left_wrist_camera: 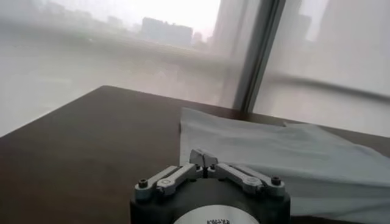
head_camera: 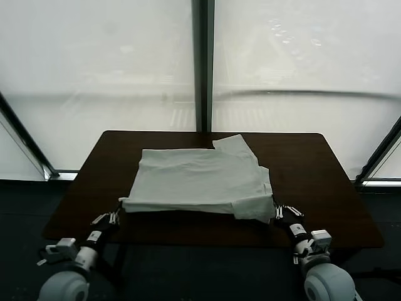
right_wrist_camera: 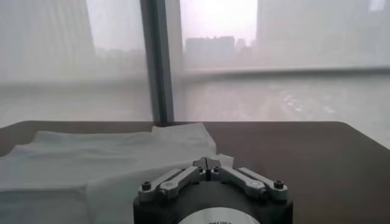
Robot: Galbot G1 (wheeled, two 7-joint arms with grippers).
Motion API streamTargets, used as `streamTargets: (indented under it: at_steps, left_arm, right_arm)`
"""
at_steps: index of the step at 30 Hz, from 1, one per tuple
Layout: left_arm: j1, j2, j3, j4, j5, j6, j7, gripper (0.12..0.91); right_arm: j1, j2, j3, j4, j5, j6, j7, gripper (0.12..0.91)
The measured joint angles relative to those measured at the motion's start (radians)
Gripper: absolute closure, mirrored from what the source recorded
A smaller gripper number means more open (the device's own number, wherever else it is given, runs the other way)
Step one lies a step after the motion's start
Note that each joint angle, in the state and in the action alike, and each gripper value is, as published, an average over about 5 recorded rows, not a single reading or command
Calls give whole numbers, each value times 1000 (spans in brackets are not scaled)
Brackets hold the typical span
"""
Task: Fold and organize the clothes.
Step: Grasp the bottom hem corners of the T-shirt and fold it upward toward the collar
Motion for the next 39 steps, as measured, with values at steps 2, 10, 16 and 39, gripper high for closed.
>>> streamTargets:
  at_steps: [2,10,16,39]
  left_arm:
    - [-21,-1,18,18,1,0,-1,882]
    - [-96,5,76,75,5,3,-5,882]
    - [-146,19,106,107,3,3,-6,882]
    - [-328,77,197,197,-24,-2,-6,882]
  right_arm:
    - [25,2,-15,-24,-1,1,1,885]
    - [104,26,-60,-128,-17,8,0,885]
    - [136,52,-72,-191,-32,13,-5,885]
    - [182,94,-82,-273,-42,28,-8,799]
